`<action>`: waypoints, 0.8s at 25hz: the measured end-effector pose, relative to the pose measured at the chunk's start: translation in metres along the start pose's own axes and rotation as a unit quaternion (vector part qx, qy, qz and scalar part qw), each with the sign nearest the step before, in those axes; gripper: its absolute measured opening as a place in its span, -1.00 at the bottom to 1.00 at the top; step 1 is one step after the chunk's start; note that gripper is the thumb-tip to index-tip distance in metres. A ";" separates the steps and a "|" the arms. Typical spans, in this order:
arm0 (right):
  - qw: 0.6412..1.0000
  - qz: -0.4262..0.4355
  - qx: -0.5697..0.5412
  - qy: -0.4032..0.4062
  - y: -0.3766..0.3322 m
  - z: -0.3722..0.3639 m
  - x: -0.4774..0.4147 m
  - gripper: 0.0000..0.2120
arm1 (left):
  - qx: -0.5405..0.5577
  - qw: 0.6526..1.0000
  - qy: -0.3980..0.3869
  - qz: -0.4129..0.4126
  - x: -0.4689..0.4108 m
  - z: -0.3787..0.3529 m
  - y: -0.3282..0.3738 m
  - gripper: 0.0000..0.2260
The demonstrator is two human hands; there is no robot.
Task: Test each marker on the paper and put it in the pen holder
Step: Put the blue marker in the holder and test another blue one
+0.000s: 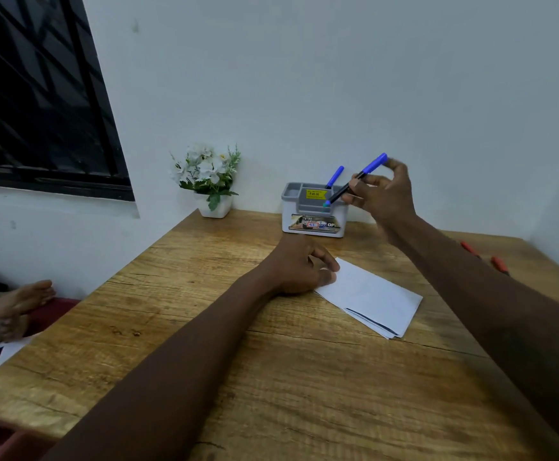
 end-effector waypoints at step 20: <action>0.960 0.123 0.243 0.068 0.040 -0.050 -0.066 -0.59 | -0.013 0.999 -0.002 -0.035 -0.004 -0.001 -0.006 -0.83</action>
Point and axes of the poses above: each hand's wrist, its own x-axis away from the middle knuckle, its own z-axis out of the back of the hand, y = z × x, the point moved 1 cm from there along -x, towards the middle knuckle, and after that the axes turned 7 degrees about z, right-handed, at the moved point
